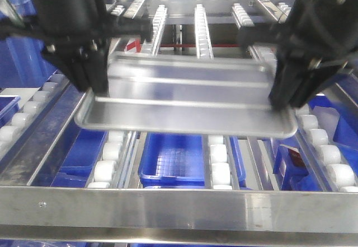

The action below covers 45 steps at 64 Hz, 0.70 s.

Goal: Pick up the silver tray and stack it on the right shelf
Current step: 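Close both grippers on the tray rim and lift it off the shelf, then hold the tray raised with both grippers while backing away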

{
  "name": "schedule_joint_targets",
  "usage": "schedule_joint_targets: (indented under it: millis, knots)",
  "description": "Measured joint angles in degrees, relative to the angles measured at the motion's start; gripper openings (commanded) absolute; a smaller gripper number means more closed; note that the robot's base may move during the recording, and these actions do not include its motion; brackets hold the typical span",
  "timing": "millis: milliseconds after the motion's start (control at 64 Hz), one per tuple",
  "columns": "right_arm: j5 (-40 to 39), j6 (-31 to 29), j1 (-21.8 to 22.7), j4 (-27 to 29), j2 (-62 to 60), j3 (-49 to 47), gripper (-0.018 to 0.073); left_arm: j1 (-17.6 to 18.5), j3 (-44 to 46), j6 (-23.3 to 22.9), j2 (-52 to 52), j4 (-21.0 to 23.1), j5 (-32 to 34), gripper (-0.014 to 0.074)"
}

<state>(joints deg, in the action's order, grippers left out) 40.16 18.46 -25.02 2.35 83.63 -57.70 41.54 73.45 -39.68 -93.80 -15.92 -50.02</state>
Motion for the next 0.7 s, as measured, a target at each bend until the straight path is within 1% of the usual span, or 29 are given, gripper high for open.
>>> schedule_joint_targets:
  millis: [156, 391, 500, 578, 704]
  knots:
    - [4.3, 0.0, 0.0, 0.0, -6.2, 0.0, 0.0057, 2.1, 0.0, -0.6, 3.5, 0.4, -2.8, -0.0093]
    - [10.7, 0.0, 0.0, -0.6, -14.0, 1.5, 0.0057, 8.6, 0.0, -2.4, 7.1, -0.2, -6.2, -0.0093]
    - [12.5, 0.0, 0.0, -1.2, -16.9, 3.0, 0.0057, 10.9, 0.0, -3.5, 7.3, 0.0, -7.0, -0.0093]
    - [12.9, 0.0, 0.0, -1.6, -18.3, 4.1, 0.0057, 11.7, 0.0, -4.2, 7.3, 0.0, -7.0, -0.0093]
    - [12.8, 0.2, 0.0, -1.9, -18.7, 5.2, 0.0057, 12.1, 0.0, -4.9, 7.3, 0.1, -6.8, -0.0093]
